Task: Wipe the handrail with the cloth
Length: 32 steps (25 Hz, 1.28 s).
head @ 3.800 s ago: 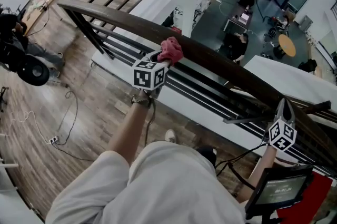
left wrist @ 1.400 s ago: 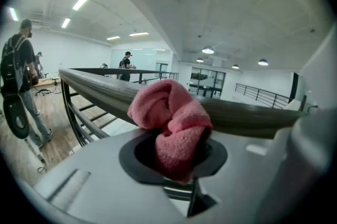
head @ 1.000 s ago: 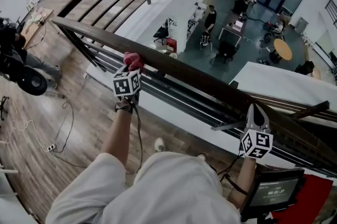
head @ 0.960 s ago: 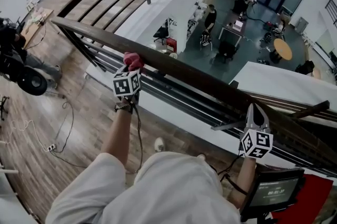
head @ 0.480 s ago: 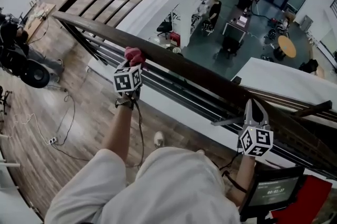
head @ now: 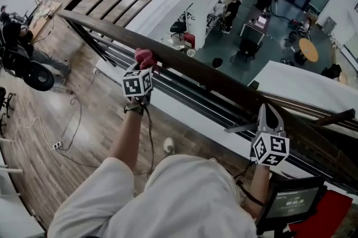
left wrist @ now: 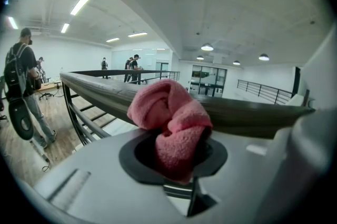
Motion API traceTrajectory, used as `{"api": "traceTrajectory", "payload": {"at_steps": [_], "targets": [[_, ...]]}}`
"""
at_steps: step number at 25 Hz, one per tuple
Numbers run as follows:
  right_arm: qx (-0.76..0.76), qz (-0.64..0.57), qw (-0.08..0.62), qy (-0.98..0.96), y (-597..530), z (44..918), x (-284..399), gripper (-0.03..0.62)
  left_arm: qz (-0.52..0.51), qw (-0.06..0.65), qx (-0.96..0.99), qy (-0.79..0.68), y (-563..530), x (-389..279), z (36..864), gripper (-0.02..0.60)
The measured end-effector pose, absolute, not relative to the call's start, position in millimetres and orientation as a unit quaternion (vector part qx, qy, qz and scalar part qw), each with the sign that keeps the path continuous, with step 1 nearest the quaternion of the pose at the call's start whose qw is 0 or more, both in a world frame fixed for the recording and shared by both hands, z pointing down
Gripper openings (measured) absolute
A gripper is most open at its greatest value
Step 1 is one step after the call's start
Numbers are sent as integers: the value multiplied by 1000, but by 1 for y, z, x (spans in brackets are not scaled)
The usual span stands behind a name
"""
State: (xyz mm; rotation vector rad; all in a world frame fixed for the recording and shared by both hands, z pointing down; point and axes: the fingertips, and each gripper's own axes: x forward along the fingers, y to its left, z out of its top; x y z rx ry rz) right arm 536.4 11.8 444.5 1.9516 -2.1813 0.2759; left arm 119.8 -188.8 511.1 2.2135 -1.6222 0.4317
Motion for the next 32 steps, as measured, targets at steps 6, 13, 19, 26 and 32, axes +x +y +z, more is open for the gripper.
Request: {"api": "traceTrajectory", "payload": {"at_steps": [6,13,19,26,32], "targets": [[641,86,104,-755,14,442,528,2,153,182,787,-569,-183,126,509,94],[641,75,101,-757,17,437,530,2,159,180,791,-563,-176,135,511,94],[653,100,101,-744,20,444,542,2,163,178,794,-557,-172,143,512,94],[657,96,108,-740,22,448,552,2,168,176,799,-550,-167,154,513,94],[656,96,108,-741,19,447,549,2,171,176,804,-542,-164,160,511,94]]}}
